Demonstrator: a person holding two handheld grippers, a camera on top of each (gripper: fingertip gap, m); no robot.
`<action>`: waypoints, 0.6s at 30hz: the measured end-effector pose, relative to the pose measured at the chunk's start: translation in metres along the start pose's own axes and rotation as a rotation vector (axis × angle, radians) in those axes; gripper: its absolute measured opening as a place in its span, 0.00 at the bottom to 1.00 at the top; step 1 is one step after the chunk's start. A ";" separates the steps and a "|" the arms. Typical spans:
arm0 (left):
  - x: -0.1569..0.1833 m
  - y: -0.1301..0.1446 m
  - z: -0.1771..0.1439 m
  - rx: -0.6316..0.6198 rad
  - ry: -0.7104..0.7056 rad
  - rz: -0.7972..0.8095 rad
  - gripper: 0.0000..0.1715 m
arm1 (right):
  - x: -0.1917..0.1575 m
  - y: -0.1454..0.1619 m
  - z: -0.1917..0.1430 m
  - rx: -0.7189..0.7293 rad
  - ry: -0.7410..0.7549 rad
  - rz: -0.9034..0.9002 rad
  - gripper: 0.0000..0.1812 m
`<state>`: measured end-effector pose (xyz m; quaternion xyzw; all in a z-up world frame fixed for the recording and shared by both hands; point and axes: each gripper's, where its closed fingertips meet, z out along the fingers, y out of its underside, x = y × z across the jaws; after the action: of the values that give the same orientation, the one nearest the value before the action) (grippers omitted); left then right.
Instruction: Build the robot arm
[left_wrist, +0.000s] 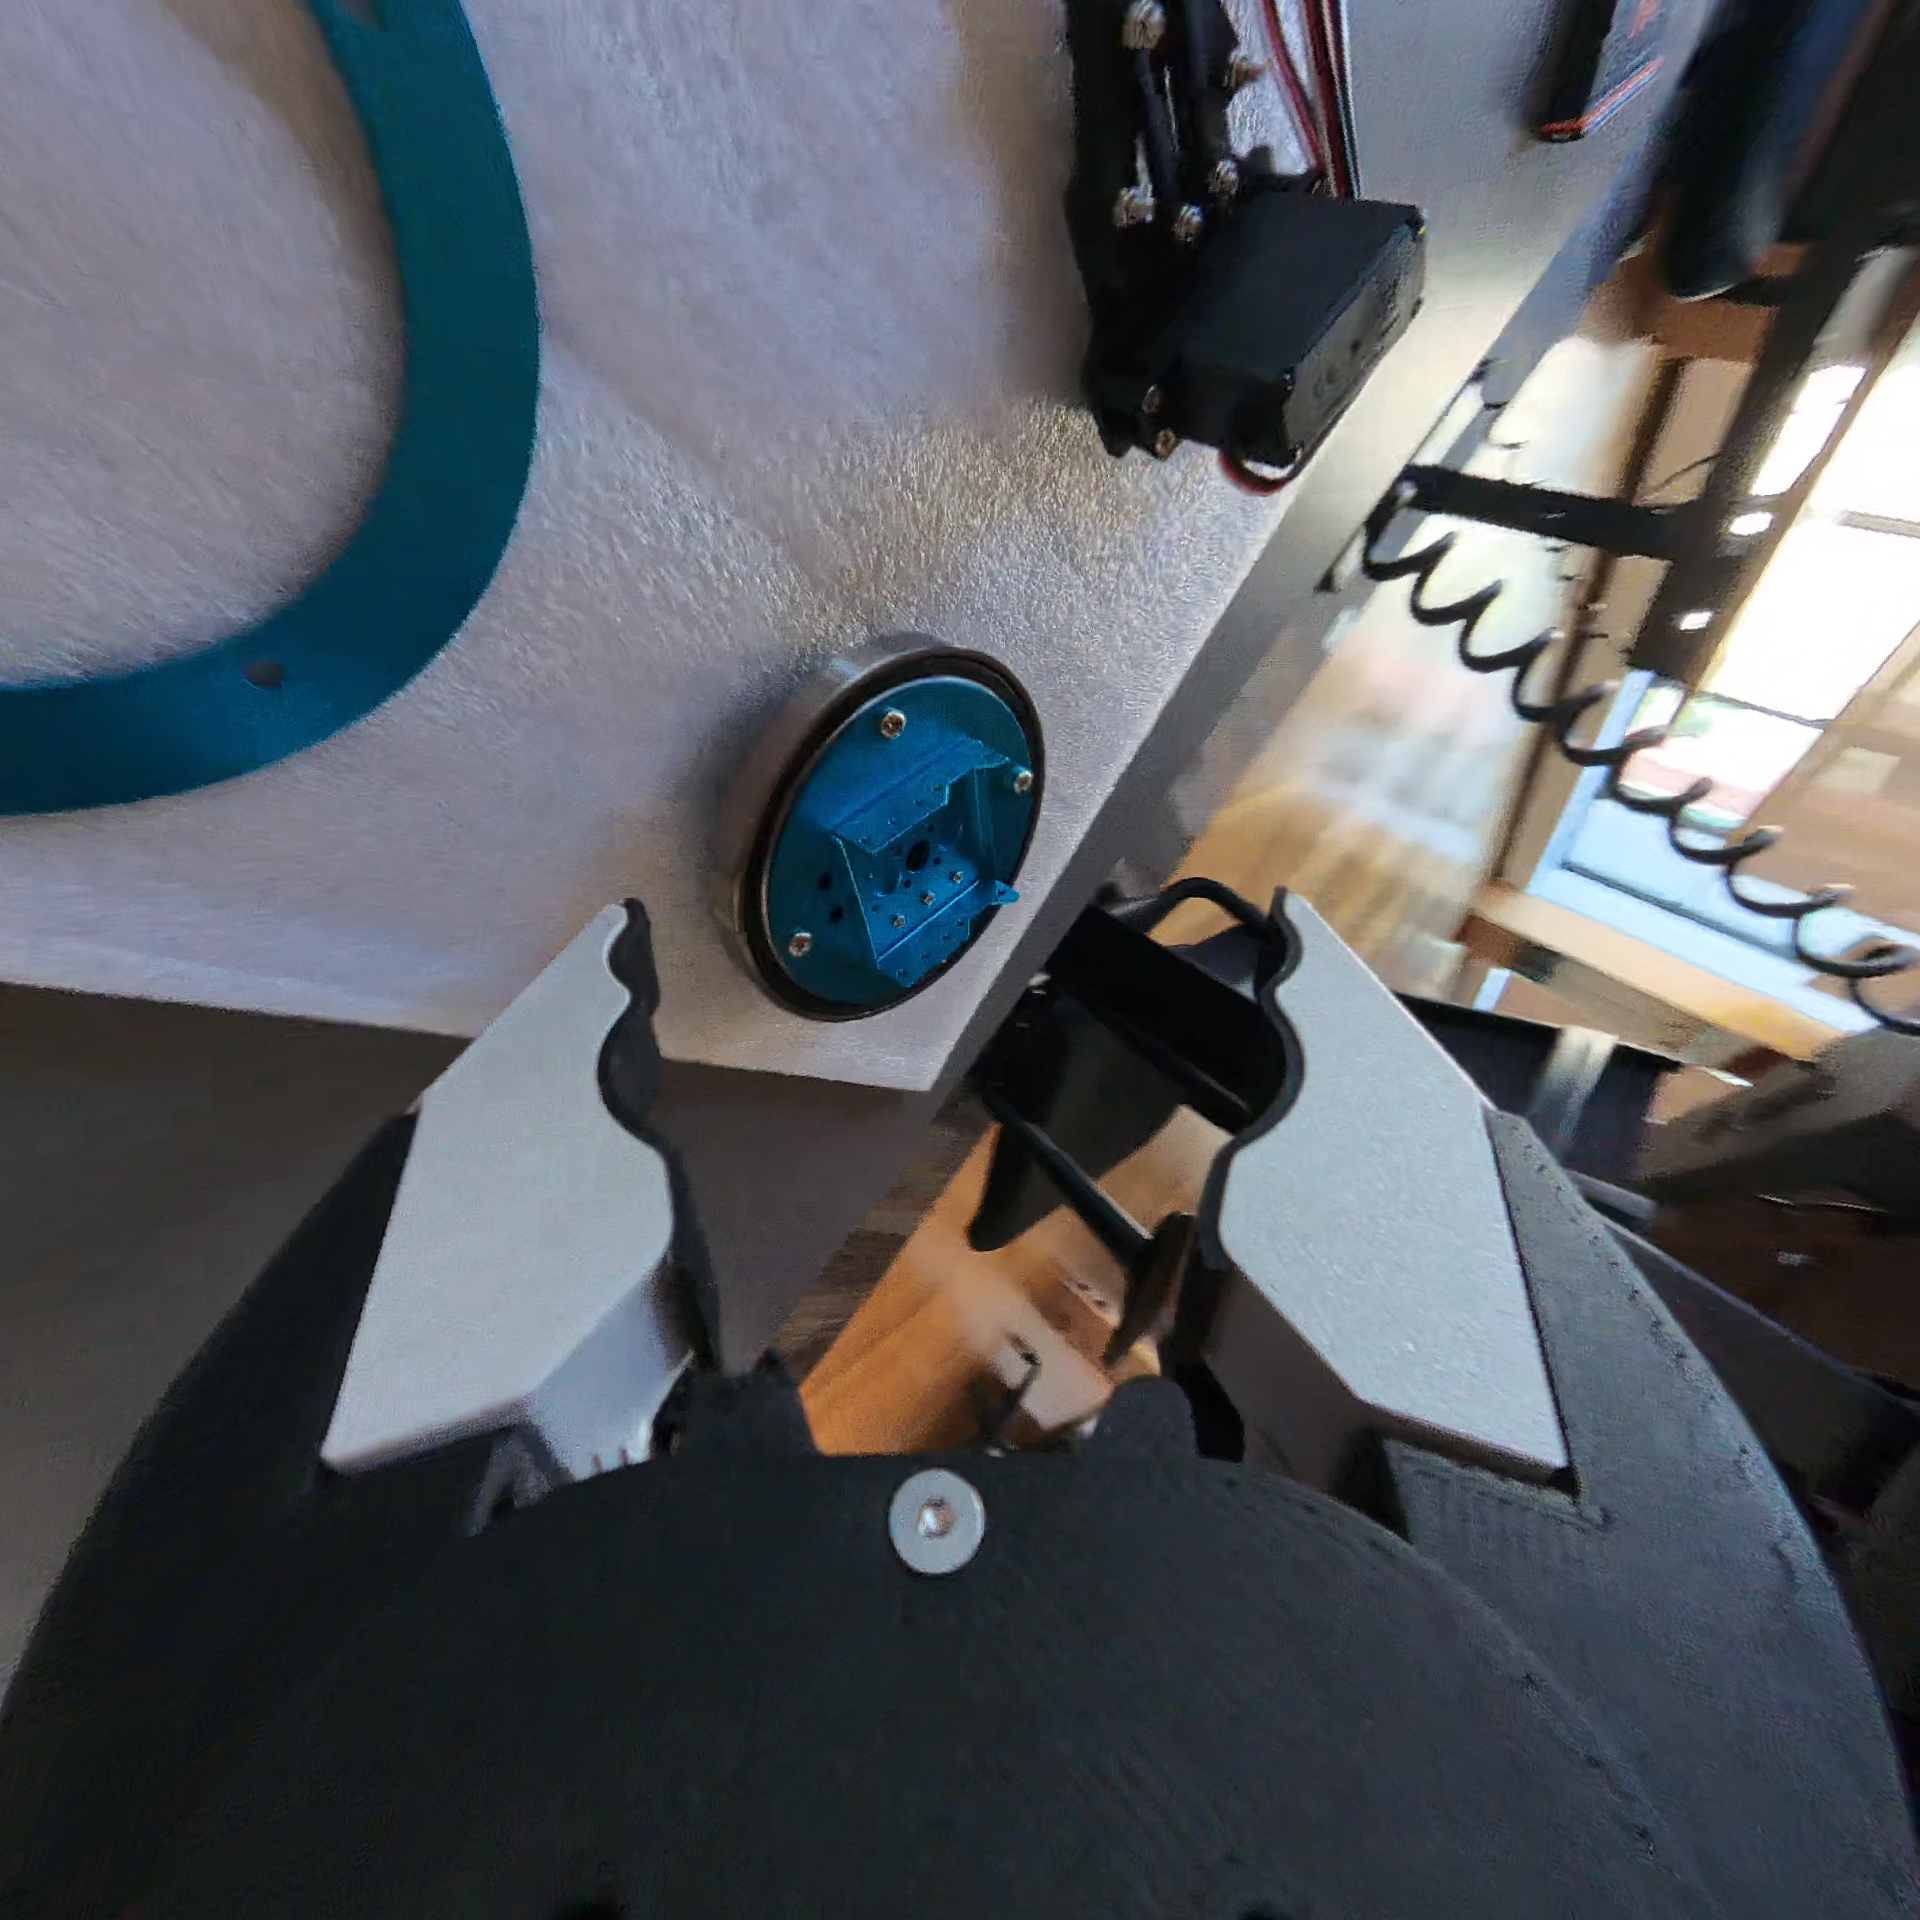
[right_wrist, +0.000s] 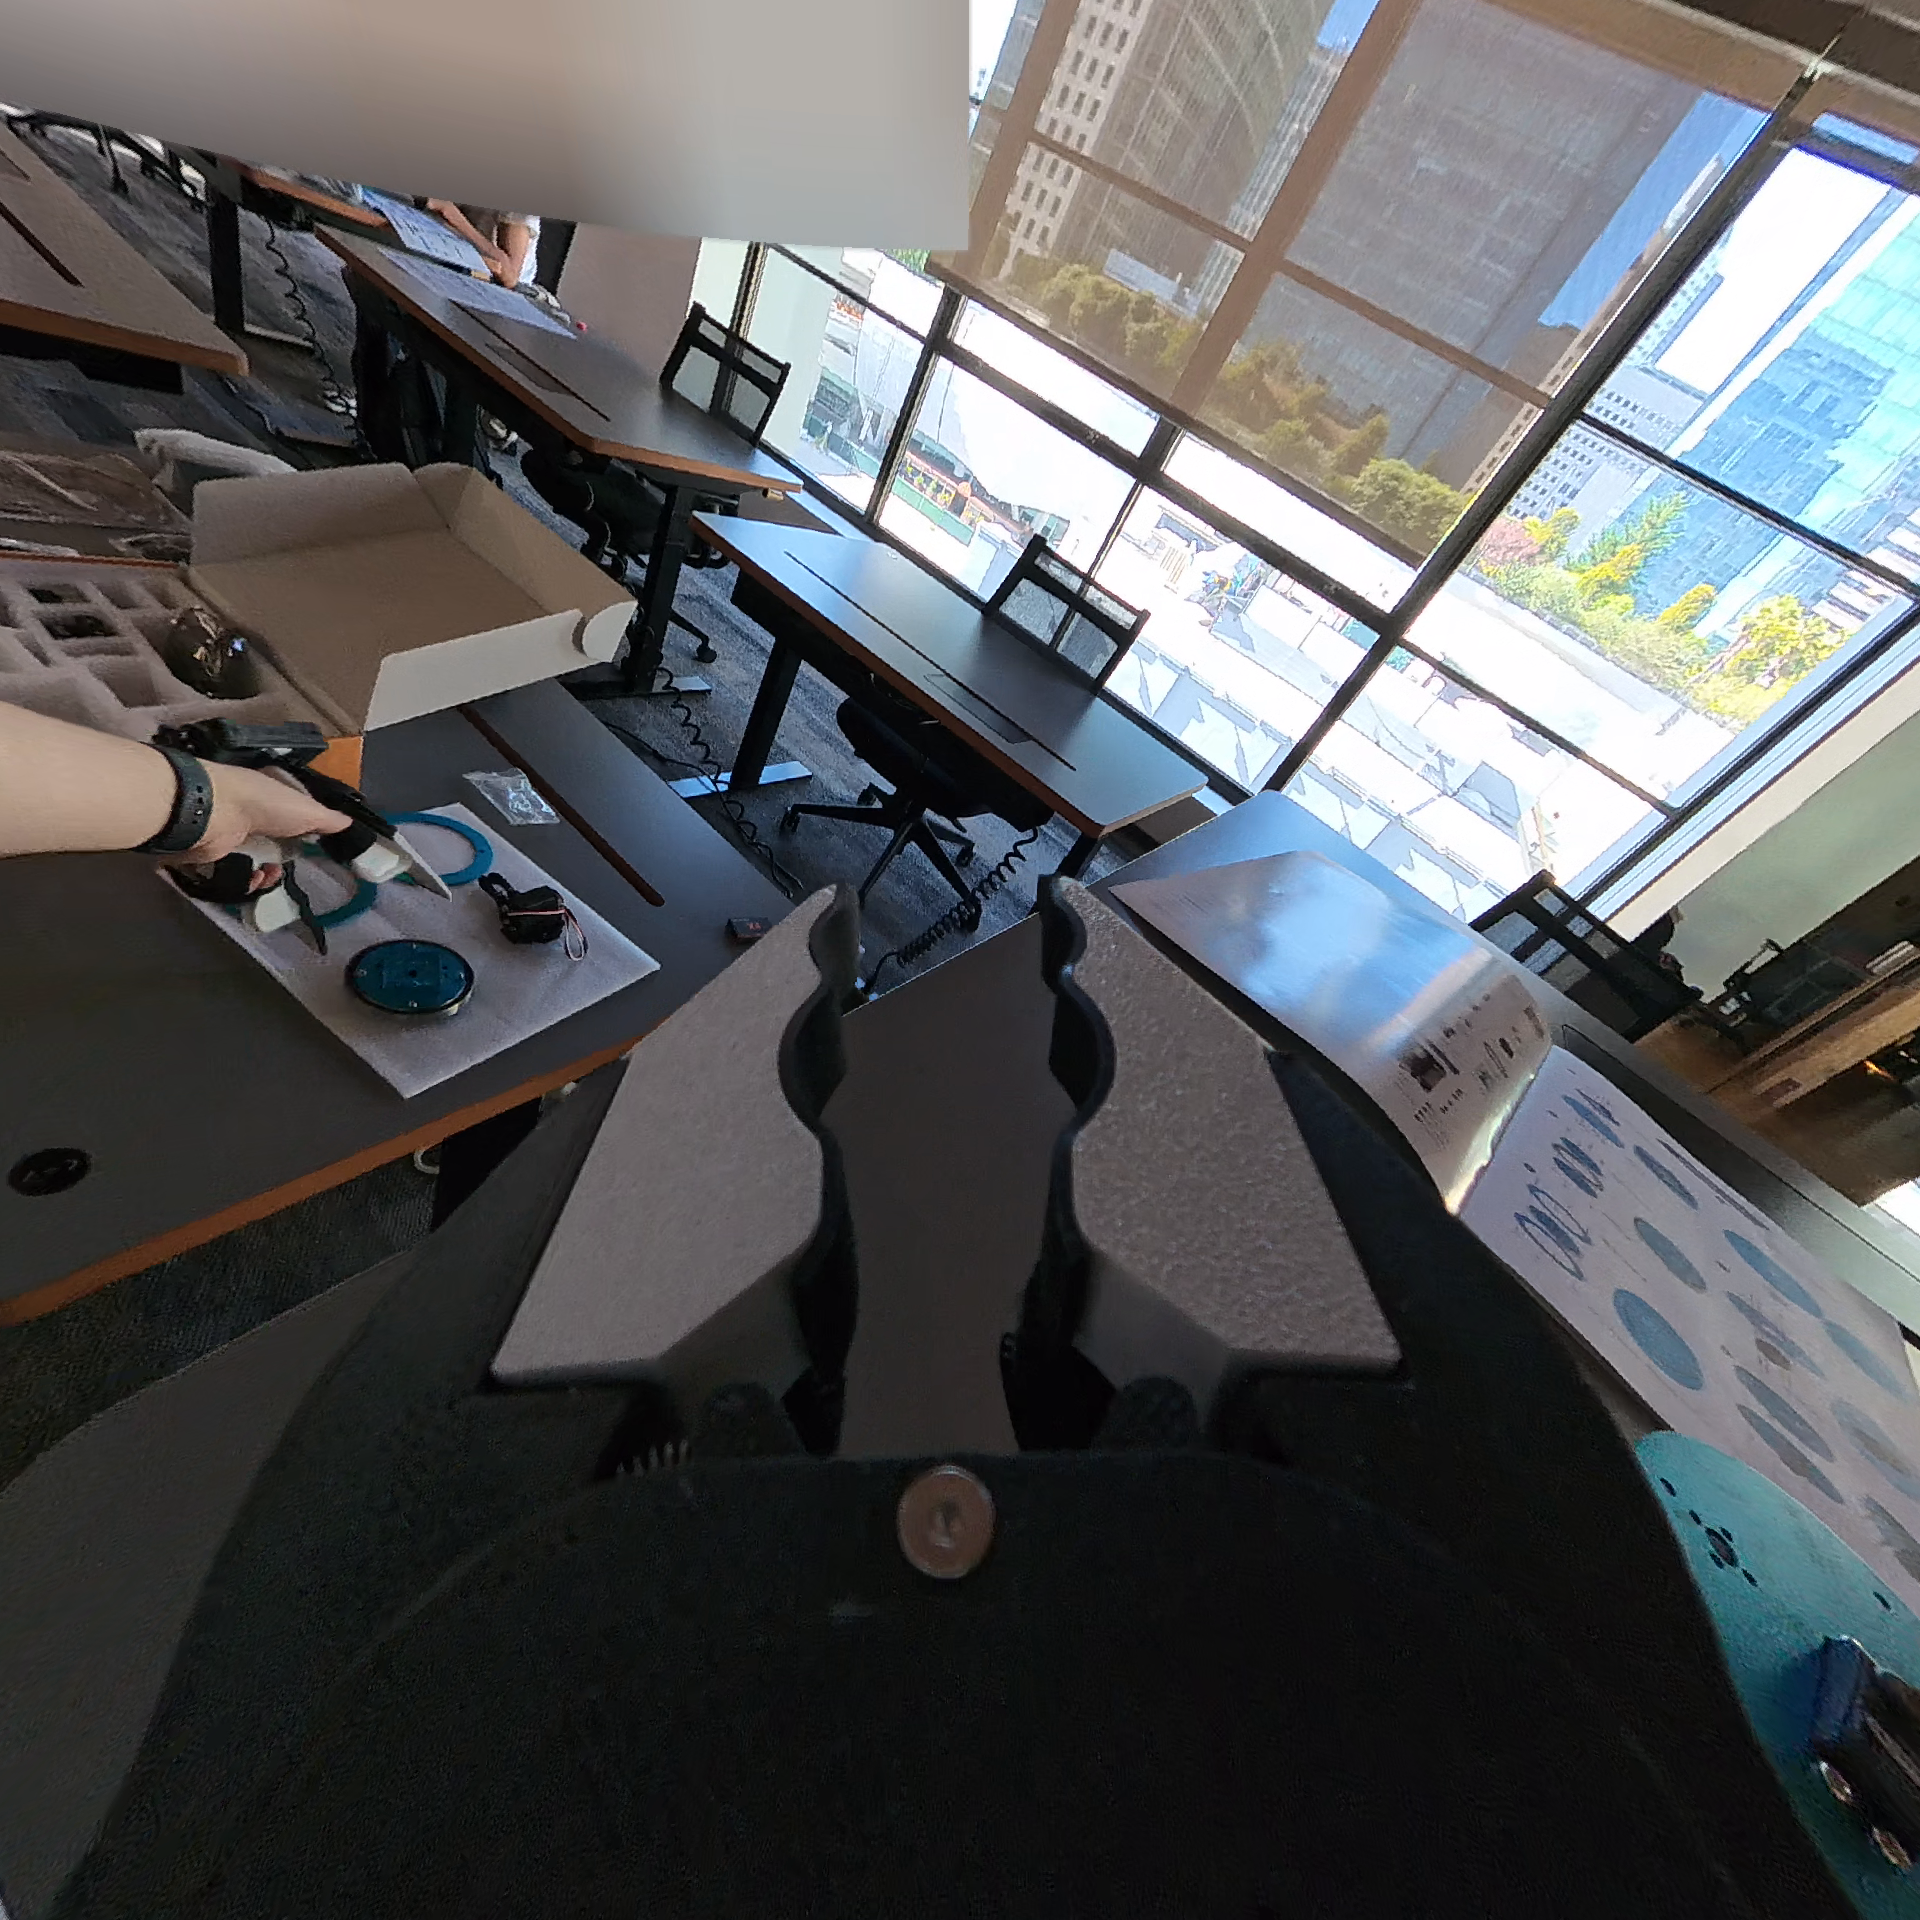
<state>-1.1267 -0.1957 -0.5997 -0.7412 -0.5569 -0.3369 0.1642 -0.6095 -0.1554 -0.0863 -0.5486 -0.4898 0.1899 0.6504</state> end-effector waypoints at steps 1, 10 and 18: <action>0.001 -0.003 -0.007 0.014 -0.042 0.026 0.69 | 0.001 0.000 -0.002 0.005 0.001 0.000 0.19; 0.167 0.086 -0.135 0.521 0.344 0.599 0.42 | 0.042 0.012 -0.049 0.053 0.076 -0.048 0.20; 0.396 0.348 -0.228 0.662 0.849 1.128 0.42 | 0.132 0.049 -0.132 0.159 0.102 0.070 0.13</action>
<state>-0.8124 -0.1672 -0.1191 -0.6324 -0.0568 -0.2734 0.7226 -0.4245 -0.1060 -0.0631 -0.5210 -0.4200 0.2227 0.7089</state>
